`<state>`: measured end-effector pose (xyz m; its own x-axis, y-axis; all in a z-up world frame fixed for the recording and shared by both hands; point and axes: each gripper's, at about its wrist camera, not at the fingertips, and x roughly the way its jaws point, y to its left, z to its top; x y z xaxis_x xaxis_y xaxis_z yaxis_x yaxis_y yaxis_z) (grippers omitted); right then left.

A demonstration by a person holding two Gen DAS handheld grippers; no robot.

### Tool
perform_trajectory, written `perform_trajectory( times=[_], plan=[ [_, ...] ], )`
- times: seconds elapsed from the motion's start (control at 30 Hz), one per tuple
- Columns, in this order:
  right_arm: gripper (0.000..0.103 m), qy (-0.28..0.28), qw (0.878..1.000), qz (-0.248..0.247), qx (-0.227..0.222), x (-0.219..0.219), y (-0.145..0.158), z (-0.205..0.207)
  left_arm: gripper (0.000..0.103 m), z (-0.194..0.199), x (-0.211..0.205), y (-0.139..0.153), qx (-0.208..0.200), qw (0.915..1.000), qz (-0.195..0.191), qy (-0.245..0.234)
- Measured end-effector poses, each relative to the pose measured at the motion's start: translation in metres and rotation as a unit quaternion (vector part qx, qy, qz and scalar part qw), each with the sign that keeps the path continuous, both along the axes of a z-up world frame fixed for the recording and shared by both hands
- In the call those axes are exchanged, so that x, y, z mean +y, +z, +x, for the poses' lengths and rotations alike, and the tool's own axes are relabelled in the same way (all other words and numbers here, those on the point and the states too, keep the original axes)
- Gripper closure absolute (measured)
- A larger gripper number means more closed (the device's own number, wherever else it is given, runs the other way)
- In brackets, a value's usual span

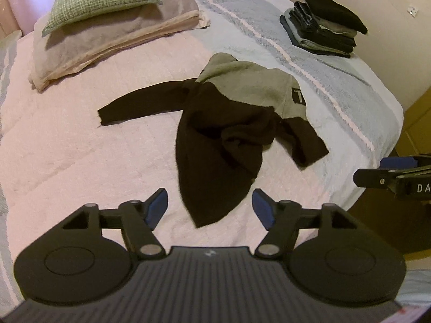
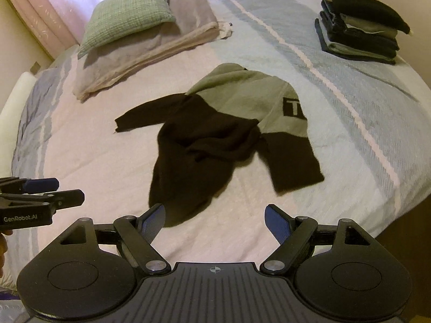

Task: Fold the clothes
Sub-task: 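Move both open grippers toward the spread sweatshirt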

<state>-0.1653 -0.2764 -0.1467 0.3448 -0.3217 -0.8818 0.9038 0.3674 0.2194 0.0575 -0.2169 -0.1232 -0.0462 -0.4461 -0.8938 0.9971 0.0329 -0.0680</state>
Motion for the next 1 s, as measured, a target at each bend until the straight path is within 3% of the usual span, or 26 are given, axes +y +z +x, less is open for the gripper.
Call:
perform_trajectory(
  times=[0.23, 0.53, 1.0],
  plan=[
    [0.025, -0.035, 0.999, -0.001, 0.002, 0.056, -0.001, 0.022, 0.037, 0.024, 0.033, 0.001, -0.003, 0.9997, 0.001, -0.024],
    [0.025, -0.052, 0.999, -0.009, 0.000, 0.095, 0.002, 0.039, 0.037, 0.038, 0.064, 0.009, -0.005, 0.9990, -0.010, -0.044],
    [0.025, -0.054, 0.998, -0.017, -0.002, 0.092, 0.002, 0.031, 0.036, 0.030, 0.060, 0.010, -0.001, 0.9988, -0.018, -0.046]
  ],
)
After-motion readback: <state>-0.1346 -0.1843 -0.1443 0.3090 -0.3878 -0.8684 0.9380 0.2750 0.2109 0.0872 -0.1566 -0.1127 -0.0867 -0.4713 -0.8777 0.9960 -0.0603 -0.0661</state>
